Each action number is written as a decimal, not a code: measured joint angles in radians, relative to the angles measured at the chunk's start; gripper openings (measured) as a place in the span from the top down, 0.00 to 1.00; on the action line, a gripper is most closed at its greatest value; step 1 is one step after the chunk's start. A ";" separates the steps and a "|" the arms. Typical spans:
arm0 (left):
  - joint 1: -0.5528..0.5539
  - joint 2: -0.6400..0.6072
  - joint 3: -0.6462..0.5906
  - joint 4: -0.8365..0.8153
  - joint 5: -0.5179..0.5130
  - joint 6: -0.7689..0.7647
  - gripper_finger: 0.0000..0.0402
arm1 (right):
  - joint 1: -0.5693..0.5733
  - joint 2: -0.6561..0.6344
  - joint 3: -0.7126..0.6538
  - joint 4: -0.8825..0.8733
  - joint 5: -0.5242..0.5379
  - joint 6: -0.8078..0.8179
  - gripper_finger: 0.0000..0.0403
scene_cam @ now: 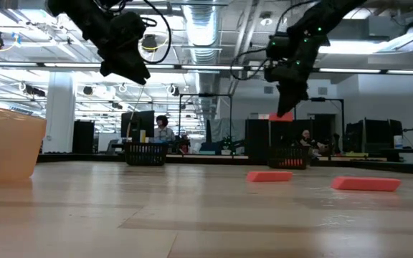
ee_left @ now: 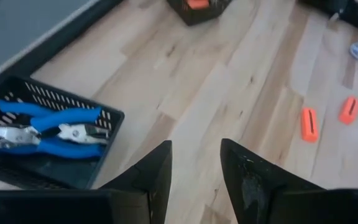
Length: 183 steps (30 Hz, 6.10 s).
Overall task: Pick & Place School Supplies
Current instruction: Put the orange eraser into the right black bin
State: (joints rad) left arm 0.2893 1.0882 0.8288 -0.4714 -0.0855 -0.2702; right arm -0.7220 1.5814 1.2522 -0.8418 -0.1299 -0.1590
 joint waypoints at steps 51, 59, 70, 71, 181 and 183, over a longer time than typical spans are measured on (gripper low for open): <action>-0.003 -0.001 -0.001 0.281 0.020 0.001 0.67 | 0.477 0.078 0.002 0.195 -0.422 0.379 0.61; -0.003 -0.001 0.000 0.287 0.102 0.020 0.67 | 0.792 0.063 -0.002 0.228 -0.105 0.642 0.67; -0.003 -0.001 0.000 0.303 0.189 0.167 0.77 | 1.139 0.063 -0.047 0.259 0.621 1.469 0.97; -0.003 -0.001 -0.001 0.311 0.190 0.169 0.80 | 1.155 0.063 -0.047 0.266 0.697 1.534 0.95; -0.026 0.223 -0.001 0.516 0.229 0.027 0.99 | 1.116 -0.126 -0.818 0.976 0.280 1.383 1.00; -0.026 0.223 -0.001 0.516 0.229 0.026 0.99 | 1.104 -0.136 -0.818 0.997 0.280 1.372 1.00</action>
State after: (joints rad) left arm 0.2630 1.3109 0.8276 0.0444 0.1436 -0.2439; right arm 0.3822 1.4456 0.4343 0.1549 0.1500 1.2128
